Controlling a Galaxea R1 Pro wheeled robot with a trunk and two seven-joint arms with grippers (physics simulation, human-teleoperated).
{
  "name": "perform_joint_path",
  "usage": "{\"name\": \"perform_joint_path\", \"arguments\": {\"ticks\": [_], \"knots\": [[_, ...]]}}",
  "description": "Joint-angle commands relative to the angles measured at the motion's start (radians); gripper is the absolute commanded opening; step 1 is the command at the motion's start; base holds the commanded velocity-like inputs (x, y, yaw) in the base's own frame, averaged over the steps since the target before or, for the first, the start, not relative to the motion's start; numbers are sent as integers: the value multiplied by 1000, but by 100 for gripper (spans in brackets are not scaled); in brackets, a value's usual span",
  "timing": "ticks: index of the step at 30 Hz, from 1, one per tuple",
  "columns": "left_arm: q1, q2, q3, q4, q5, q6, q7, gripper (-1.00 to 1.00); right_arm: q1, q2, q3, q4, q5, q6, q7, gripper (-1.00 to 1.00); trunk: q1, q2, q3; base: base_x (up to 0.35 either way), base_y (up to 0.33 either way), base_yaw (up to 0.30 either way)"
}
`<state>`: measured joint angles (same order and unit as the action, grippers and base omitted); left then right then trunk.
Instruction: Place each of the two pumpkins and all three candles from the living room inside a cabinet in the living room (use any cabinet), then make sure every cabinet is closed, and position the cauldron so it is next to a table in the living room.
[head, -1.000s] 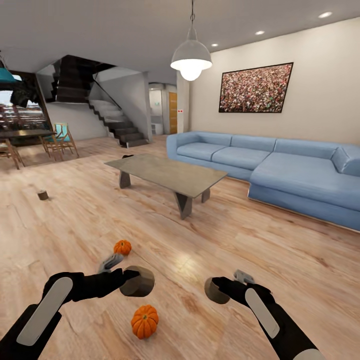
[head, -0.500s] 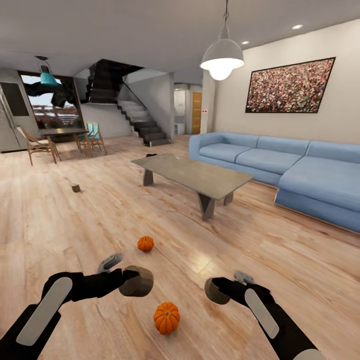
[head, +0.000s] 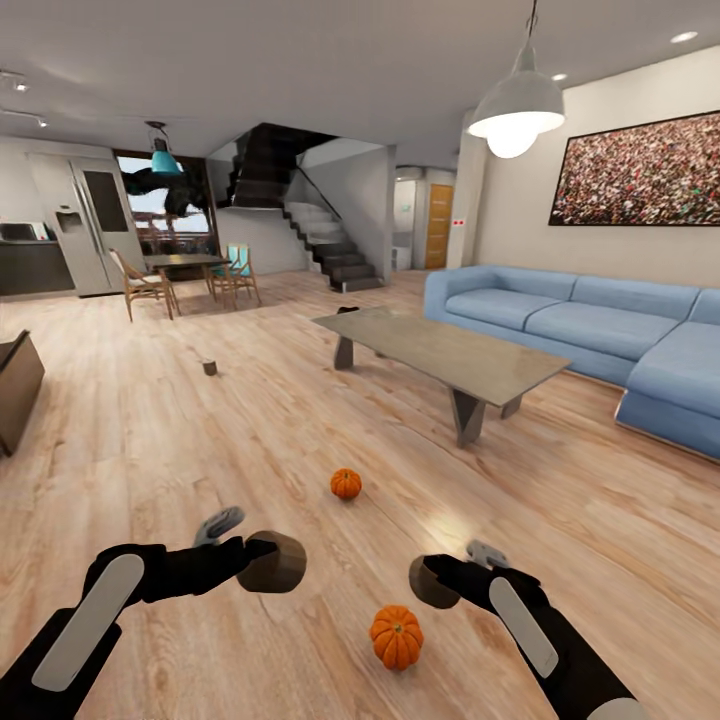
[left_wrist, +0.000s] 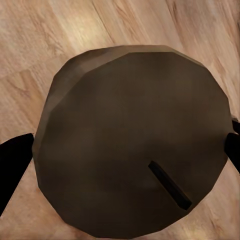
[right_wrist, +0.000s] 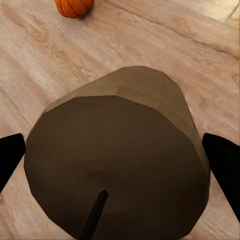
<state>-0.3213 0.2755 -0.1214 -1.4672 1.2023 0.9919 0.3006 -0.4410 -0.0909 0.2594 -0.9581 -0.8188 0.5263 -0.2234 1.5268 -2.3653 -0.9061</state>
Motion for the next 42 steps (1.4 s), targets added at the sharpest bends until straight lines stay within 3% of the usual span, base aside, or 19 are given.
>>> {"name": "perform_joint_path", "arguments": {"ticks": [1, 8, 25, 42], "knots": [[-1, 1, -1, -1, 17, -1, 11, -100, -1, -1, 3, -2, -11, 1, -10, -100, 0, -1, -1, 0, 152, 27], [-1, 1, -1, -1, 14, -1, 11, -100, -1, -1, 3, -2, -11, 1, -11, -100, 0, -1, -1, 0, 31, 110], [-1, 1, -3, -1, 14, -1, 12, -100, -1, -1, 3, -2, -11, 1, -11, -100, 0, -1, -1, 134, 100, 287], [-1, -1, -4, -1, 15, -1, 13, -100, -1, 0, 3, -1, -10, 1, -14, -100, 0, -1, -1, 9, 5, 291]]}}
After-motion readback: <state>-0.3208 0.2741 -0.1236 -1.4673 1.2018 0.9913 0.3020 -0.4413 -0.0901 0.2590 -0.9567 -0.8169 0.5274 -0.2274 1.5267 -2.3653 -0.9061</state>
